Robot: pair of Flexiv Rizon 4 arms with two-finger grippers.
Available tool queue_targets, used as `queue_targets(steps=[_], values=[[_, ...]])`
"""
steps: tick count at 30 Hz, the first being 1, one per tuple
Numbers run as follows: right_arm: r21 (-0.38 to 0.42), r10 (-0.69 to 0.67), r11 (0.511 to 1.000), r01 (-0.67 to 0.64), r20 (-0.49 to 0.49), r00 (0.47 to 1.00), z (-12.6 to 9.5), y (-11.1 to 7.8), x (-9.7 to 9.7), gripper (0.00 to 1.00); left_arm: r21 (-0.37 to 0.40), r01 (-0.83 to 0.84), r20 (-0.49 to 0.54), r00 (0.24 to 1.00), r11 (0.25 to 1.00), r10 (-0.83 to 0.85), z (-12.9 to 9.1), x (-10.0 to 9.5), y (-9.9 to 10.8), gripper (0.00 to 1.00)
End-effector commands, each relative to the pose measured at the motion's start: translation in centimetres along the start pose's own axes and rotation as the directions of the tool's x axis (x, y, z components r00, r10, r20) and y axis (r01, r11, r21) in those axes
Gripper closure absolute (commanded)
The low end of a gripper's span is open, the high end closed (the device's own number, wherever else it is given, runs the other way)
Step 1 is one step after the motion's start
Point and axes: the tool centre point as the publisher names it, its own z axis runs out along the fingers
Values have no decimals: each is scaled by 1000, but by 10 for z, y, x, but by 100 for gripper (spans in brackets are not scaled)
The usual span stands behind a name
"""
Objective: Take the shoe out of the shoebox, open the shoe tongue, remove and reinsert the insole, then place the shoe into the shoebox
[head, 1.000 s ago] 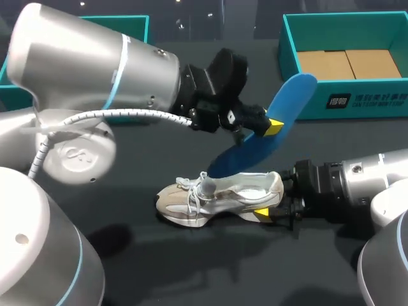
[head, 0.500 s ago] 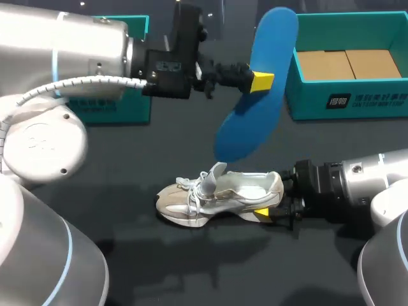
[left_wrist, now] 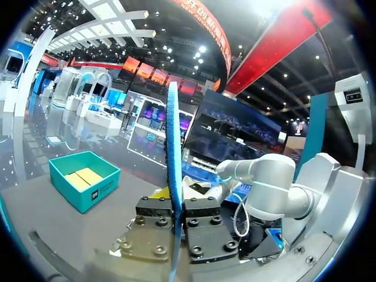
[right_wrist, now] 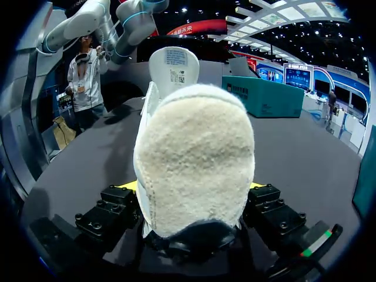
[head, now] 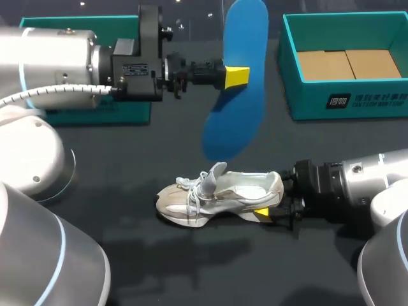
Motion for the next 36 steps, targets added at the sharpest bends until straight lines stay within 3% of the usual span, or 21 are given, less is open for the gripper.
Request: queue_targets(steps=[1, 13, 36], values=[[5, 1, 1000, -1, 1, 1000, 2, -2, 0, 100, 3, -26, 7, 1000, 1000, 26, -27, 9, 1, 100], [5, 1, 1000, -1, 1, 1000, 2, -2, 0, 100, -11, -23, -10, 1000, 1000, 23, -39, 12, 3, 100], [5, 1, 1000, -1, 1, 1000, 2, -2, 0, 100, -11, -23, -10, 1000, 1000, 23, -39, 12, 3, 100]])
